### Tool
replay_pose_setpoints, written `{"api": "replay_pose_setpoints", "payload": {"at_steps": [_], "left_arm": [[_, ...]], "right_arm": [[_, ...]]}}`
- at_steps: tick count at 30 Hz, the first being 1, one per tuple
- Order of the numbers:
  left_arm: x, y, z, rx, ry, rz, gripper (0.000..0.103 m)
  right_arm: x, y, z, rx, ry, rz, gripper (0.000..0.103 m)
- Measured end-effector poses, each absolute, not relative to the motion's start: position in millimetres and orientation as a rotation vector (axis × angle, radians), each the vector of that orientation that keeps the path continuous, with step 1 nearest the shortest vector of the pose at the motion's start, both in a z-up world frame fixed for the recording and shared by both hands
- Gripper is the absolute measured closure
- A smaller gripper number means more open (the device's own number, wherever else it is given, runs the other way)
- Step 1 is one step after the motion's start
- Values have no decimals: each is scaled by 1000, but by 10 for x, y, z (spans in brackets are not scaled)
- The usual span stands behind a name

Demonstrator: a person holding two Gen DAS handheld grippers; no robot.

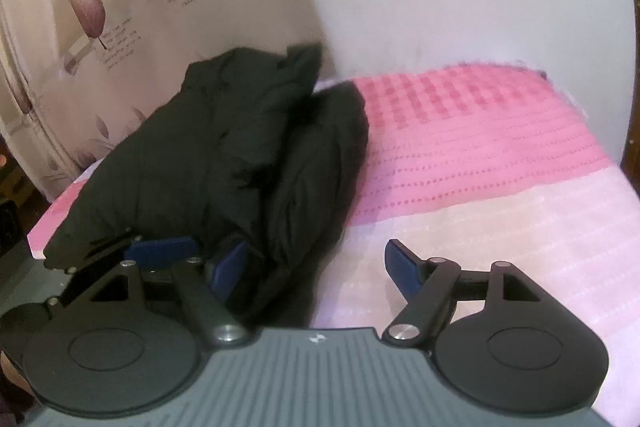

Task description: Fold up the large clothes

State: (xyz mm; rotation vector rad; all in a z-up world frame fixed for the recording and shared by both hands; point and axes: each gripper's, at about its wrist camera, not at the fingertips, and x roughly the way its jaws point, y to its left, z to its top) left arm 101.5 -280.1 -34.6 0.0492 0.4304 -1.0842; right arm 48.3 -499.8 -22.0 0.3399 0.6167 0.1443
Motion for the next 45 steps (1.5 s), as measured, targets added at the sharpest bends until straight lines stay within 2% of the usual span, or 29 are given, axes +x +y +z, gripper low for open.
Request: {"api": "replay_pose_setpoints", "payload": {"at_steps": [9,14,20,26,33,38,41,45], "left_arm": [[868,-2793,-336,128,389,-1050,1],[780,-2330,-276,-59,346,-1064,1],[722,-1801,-91,-135,312,-989,1],[1010,-1275,60,-251,345,-826,1],[1076,-1344,18,-108,323,-812,1],[1065,-1347,-24,-100,327,-815,1],[1050,-1356,-23,-100,330,-808,1],[1055,-1385,-27,-80,334,-797,1]], "right_arm": [[543,-4936,-451,256,662,87,26],[534,-4929,-463,236,661,86,26],[528,-4900,-471,225,658,79,26],[509,-4872,-476,211,655,71,26],[419,-4977,-438,305,625,74,24],[166,-4962,-75,308,477,39,24],[140,-4730,144,258,410,113,24],[275,-4339,129,128,443,184,28]]}}
